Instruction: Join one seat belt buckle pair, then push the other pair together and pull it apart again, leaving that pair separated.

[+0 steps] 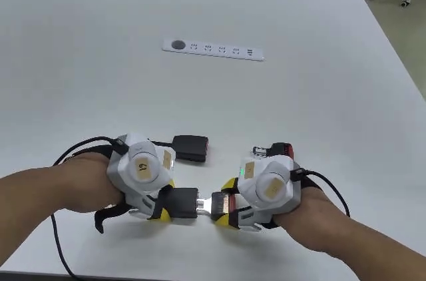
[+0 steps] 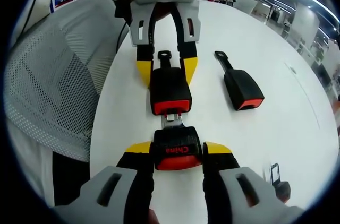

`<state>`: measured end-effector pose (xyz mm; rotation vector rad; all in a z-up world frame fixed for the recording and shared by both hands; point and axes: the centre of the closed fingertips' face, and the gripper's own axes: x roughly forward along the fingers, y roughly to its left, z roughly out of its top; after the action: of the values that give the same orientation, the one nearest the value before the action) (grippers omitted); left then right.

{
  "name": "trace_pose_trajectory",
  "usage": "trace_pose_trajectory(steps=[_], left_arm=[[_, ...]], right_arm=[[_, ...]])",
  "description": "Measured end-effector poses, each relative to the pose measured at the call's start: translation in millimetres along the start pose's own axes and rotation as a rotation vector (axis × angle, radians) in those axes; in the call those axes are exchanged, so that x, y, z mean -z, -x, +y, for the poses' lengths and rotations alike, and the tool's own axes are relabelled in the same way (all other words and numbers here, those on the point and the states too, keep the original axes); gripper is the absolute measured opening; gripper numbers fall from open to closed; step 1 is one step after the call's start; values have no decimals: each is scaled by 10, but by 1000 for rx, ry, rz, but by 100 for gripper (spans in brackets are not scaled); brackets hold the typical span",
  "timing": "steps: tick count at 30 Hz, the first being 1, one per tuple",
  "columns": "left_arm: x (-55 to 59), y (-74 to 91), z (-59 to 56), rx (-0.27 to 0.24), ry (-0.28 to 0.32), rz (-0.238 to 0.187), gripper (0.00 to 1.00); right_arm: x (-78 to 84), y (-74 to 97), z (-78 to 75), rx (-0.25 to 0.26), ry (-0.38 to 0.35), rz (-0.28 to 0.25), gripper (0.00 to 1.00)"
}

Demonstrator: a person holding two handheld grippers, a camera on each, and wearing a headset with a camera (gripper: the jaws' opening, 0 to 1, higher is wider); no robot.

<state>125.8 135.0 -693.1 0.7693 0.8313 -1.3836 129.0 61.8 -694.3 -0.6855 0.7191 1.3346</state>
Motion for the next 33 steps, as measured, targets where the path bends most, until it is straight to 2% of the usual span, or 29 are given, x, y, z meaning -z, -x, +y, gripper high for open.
trace_pose_trajectory(steps=[11, 20, 27, 29, 33], left_arm=[[-13, -1, -8, 12, -17, -6, 32], [-24, 6, -20, 11, -16, -15, 32], [-1, -12, -4, 7, -15, -11, 31], [-9, -16, -15, 7, -22, 4, 31], [-1, 3, 5, 5, -16, -17, 31]], right_arm=[[-35, -33, 21, -8, 22, 21, 32], [-117, -74, 40, -5, 7, -10, 32], [-140, -85, 40, -12, -9, -28, 32], [-162, -111, 59, -18, 6, -22, 31], [-158, -112, 70, -9, -17, -35, 31]])
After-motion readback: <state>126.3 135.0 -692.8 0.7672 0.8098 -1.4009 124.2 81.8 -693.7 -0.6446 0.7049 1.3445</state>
